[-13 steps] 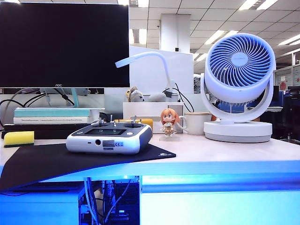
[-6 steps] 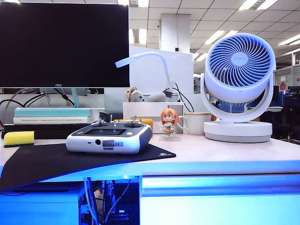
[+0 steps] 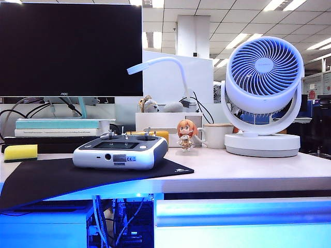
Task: Open the drawer, place the cleaning sponge inside, then close the drawer.
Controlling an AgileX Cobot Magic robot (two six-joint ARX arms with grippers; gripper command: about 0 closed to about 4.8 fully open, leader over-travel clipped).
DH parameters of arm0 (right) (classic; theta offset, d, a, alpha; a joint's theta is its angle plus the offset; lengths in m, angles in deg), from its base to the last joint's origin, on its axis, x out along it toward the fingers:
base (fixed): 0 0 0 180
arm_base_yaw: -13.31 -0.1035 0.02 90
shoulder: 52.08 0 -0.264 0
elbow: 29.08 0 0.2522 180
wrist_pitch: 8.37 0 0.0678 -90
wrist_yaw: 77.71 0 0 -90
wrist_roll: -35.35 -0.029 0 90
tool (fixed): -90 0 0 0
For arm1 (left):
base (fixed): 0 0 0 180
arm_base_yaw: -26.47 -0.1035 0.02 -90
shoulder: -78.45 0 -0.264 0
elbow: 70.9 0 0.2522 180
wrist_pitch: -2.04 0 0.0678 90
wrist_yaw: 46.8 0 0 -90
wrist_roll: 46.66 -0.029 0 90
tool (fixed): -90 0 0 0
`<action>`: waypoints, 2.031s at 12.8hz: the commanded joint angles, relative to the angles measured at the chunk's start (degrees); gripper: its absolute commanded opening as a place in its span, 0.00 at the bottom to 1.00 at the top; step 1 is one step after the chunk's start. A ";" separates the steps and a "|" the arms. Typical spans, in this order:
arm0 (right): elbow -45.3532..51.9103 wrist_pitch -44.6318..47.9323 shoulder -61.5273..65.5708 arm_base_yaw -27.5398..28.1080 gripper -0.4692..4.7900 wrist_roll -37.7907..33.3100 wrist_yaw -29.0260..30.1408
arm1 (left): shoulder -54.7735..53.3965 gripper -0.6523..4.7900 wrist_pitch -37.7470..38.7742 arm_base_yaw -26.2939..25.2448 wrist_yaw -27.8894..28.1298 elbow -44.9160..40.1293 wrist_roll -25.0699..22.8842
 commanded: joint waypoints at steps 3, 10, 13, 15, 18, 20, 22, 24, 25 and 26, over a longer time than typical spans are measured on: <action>-0.48 6.82 -2.27 4.46 1.00 -2.62 6.34 | 0.09 0.11 -0.72 -0.04 -0.24 0.26 -0.24; 0.92 6.56 -4.61 9.31 1.00 -2.67 6.51 | 0.09 0.11 -0.77 -0.04 -0.22 0.26 -0.42; 0.90 6.62 -4.96 10.36 1.00 -2.67 5.90 | 0.09 0.11 -0.90 -0.04 -0.15 0.26 -0.42; 0.74 6.67 -5.97 13.88 1.00 -2.95 5.16 | 0.09 0.11 -2.51 -0.04 -0.09 0.26 -0.42; 0.66 6.75 -6.49 22.29 1.00 -4.55 3.37 | 0.00 0.11 -3.76 -0.04 -0.04 0.26 -0.39; 0.66 7.76 -8.79 24.94 1.00 -6.86 -0.94 | -0.02 0.11 -3.78 -0.04 -0.04 0.26 -0.39; 0.66 7.78 -12.26 23.65 0.76 -7.45 -2.73 | 0.00 0.11 -3.80 -0.04 -0.02 0.26 -0.42; 0.59 7.80 -16.79 21.57 0.41 -8.92 -5.97 | -0.02 0.11 -3.82 -0.04 -0.04 0.26 -0.39; 0.50 7.80 -18.16 21.05 0.35 -8.94 -6.47 | -0.02 0.11 -3.82 -0.04 -0.04 0.26 -0.39; -0.07 7.80 -19.96 20.33 0.34 -9.29 -6.45 | -0.02 0.11 -3.82 -0.04 -0.04 0.26 -0.39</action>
